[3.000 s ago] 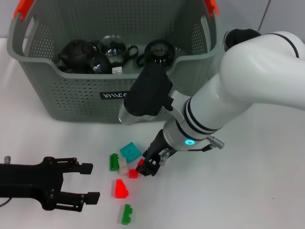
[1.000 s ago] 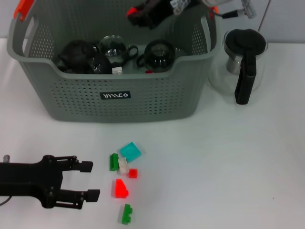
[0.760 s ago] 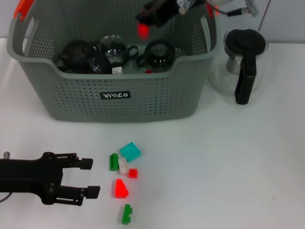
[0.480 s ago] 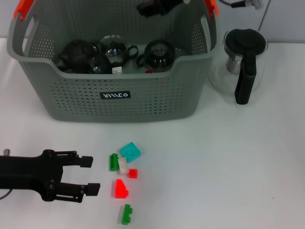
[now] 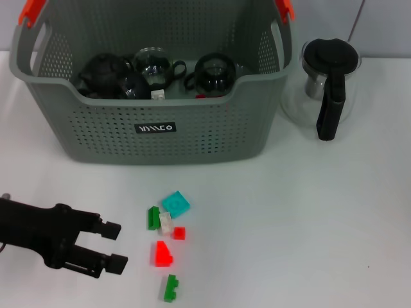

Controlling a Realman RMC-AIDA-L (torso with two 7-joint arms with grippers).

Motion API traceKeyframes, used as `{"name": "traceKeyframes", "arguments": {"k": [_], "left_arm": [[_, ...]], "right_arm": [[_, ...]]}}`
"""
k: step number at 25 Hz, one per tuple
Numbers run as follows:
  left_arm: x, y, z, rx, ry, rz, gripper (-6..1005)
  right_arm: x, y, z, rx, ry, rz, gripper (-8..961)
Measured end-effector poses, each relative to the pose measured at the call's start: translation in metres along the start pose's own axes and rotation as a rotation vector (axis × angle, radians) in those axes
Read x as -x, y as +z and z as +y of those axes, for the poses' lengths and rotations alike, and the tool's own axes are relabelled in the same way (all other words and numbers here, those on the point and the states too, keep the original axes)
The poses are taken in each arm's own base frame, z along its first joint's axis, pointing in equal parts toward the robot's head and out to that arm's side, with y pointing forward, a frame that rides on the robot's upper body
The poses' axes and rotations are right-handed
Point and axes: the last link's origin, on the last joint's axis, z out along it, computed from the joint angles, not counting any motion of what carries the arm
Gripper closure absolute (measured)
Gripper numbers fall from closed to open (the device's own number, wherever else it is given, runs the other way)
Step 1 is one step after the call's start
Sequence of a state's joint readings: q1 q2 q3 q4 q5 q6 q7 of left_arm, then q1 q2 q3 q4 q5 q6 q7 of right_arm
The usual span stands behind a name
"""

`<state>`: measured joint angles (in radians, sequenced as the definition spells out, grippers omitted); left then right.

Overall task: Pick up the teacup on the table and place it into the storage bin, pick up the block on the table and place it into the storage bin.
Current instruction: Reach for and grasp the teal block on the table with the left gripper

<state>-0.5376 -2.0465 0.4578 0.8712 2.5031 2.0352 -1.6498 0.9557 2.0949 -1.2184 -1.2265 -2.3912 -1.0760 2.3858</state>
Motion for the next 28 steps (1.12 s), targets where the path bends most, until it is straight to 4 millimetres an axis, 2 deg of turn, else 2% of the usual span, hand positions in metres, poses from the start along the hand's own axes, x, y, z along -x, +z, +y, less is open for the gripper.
{"name": "traceKeyframes", "arguments": {"k": [4,8,13,19,28], "left_arm": [[-0.013,0.002,-0.002,0.009,0.006,-0.062,162],[-0.026,0.003,-0.006,-0.001,0.029,-0.053,164],[-0.043,0.005,-0.008,-0.006,0.072,0.024,166],[-0.054,0.013,-0.015,-0.038,0.150,0.088,168],[-0.066,0.023,-0.018,-0.043,0.209,0.028,172]], "right_arm": [[-0.001,-0.010,0.002,0.005,0.002,-0.027,42],[0.001,-0.024,0.005,0.041,0.031,-0.074,47],[-0.003,-0.036,-0.002,0.037,0.069,-0.104,47],[-0.007,-0.041,-0.009,0.019,0.095,-0.113,46],[-0.006,-0.043,-0.012,0.010,0.113,-0.125,47]]}}
